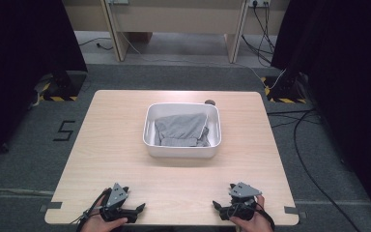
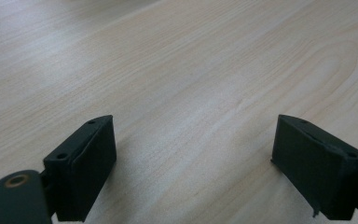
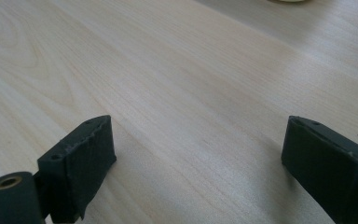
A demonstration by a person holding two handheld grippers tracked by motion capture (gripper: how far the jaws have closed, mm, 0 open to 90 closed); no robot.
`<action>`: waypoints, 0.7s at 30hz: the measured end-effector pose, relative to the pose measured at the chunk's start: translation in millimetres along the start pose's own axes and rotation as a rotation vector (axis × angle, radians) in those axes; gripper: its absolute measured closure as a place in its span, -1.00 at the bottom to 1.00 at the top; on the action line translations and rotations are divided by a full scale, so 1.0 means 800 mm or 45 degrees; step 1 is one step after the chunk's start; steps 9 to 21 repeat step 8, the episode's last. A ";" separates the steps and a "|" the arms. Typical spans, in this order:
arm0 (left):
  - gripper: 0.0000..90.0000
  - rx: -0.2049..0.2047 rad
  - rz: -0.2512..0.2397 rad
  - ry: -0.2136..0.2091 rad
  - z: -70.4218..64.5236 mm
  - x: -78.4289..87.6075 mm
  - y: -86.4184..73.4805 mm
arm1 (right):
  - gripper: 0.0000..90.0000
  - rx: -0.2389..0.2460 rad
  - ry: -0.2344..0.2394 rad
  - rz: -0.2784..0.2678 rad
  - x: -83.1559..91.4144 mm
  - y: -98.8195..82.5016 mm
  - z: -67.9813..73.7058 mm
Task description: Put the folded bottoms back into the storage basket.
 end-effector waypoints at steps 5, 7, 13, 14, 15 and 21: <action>-0.72 0.001 0.002 0.002 0.000 0.000 0.000 | -0.77 0.000 0.000 0.000 0.000 0.000 0.000; -0.72 0.001 0.003 0.002 0.000 0.000 0.000 | -0.77 0.000 0.000 -0.001 0.000 0.000 0.000; -0.72 0.002 0.003 0.002 0.000 0.000 0.000 | -0.77 0.000 0.000 -0.001 0.000 0.000 0.000; -0.72 0.002 0.003 0.002 0.000 0.000 0.000 | -0.77 0.000 0.000 -0.001 0.000 0.000 0.000; -0.72 0.002 0.003 0.002 0.000 0.000 0.000 | -0.77 0.000 0.000 -0.001 0.000 0.000 0.000; -0.72 0.002 0.003 0.002 0.000 0.000 0.000 | -0.77 0.000 0.000 -0.001 0.000 0.000 0.000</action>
Point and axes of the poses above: each handheld gripper's, and its own axes: x roughly backward along the jaws, y roughly out of its top, z roughly to its left, the point moved 9 cm from there along -x, roughly forward along the jaws, and after that the axes turned 10 degrees about -z, right-handed, at the moved point
